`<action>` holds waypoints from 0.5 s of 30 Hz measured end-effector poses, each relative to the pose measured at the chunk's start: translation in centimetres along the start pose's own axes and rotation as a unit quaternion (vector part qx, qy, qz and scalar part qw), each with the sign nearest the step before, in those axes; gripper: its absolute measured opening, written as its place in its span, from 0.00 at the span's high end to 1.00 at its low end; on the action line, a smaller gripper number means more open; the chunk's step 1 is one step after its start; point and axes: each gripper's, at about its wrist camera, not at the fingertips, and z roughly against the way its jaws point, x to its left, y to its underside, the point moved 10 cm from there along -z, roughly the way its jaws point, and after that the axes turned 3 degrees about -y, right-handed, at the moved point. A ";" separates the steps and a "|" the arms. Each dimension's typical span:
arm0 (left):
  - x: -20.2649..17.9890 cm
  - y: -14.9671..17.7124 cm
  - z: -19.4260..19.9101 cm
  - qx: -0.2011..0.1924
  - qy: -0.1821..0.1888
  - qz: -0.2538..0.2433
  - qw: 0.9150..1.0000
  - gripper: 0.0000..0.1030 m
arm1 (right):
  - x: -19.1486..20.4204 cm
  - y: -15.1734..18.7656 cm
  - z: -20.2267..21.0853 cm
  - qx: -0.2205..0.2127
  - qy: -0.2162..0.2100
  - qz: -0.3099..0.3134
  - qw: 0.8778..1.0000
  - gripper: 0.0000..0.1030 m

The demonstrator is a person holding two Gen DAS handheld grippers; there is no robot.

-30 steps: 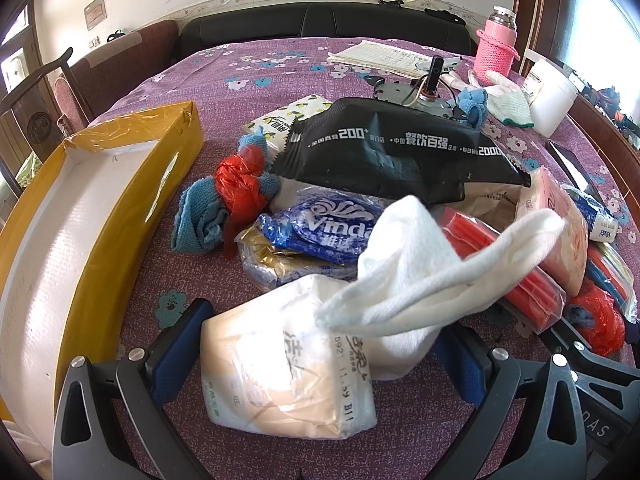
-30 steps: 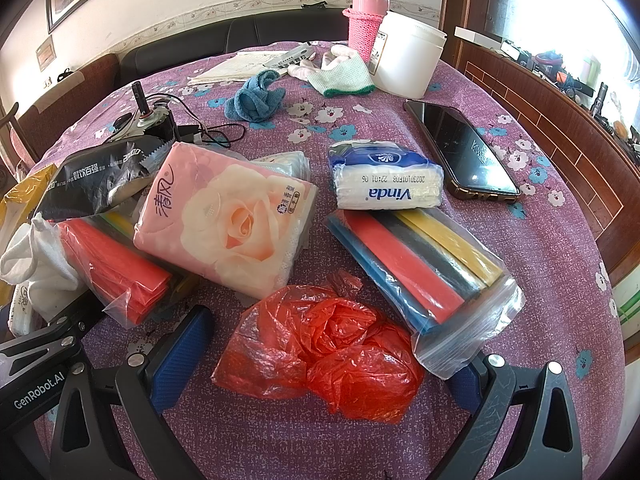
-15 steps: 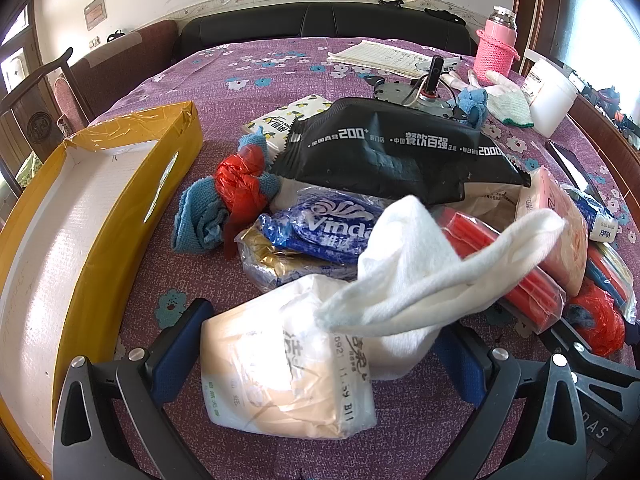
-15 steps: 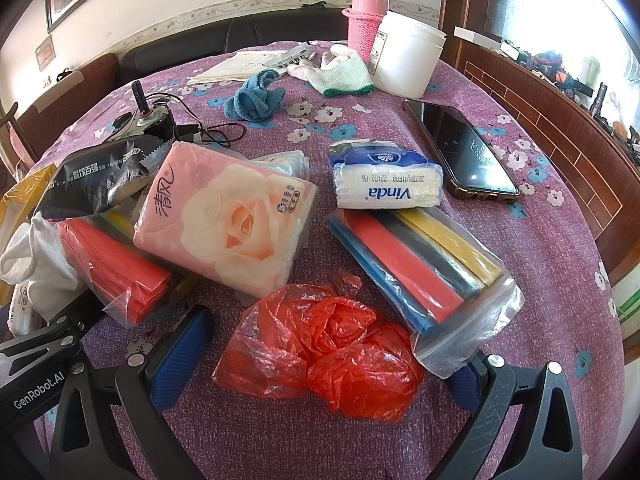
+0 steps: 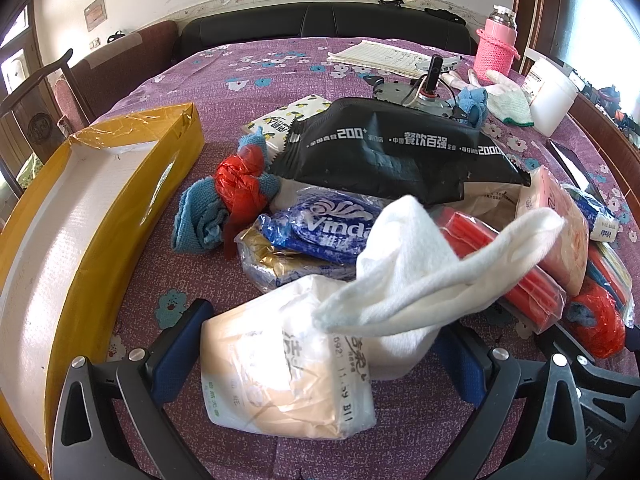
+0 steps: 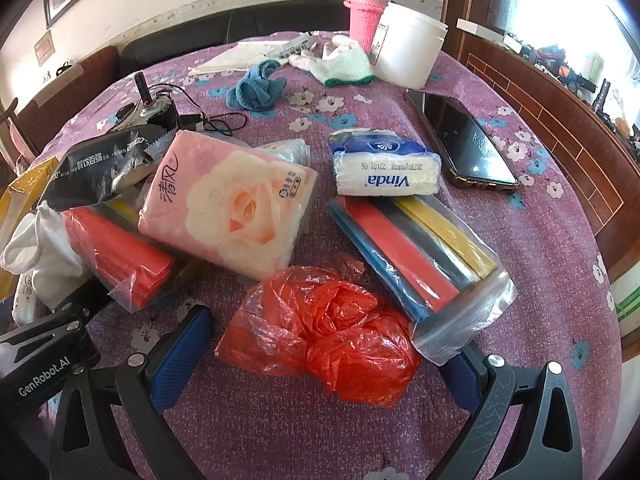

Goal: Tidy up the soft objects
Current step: 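Move the left tool toward the white Face tissue pack while the right tool approaches the red plastic bag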

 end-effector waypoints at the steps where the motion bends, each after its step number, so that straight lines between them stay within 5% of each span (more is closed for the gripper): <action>1: 0.1 0.0 0.0 0.000 0.001 0.001 1.000 0.00 | 0.1 0.1 0.0 0.003 0.000 0.002 1.000 0.01; 8: -0.5 2.3 1.4 0.037 0.058 -0.079 0.994 0.00 | 0.1 1.0 0.7 0.002 -0.012 0.015 1.000 0.01; 15: -0.3 3.9 2.7 0.021 0.046 -0.082 0.995 0.00 | 0.1 2.1 1.4 0.013 -0.011 0.016 1.000 0.01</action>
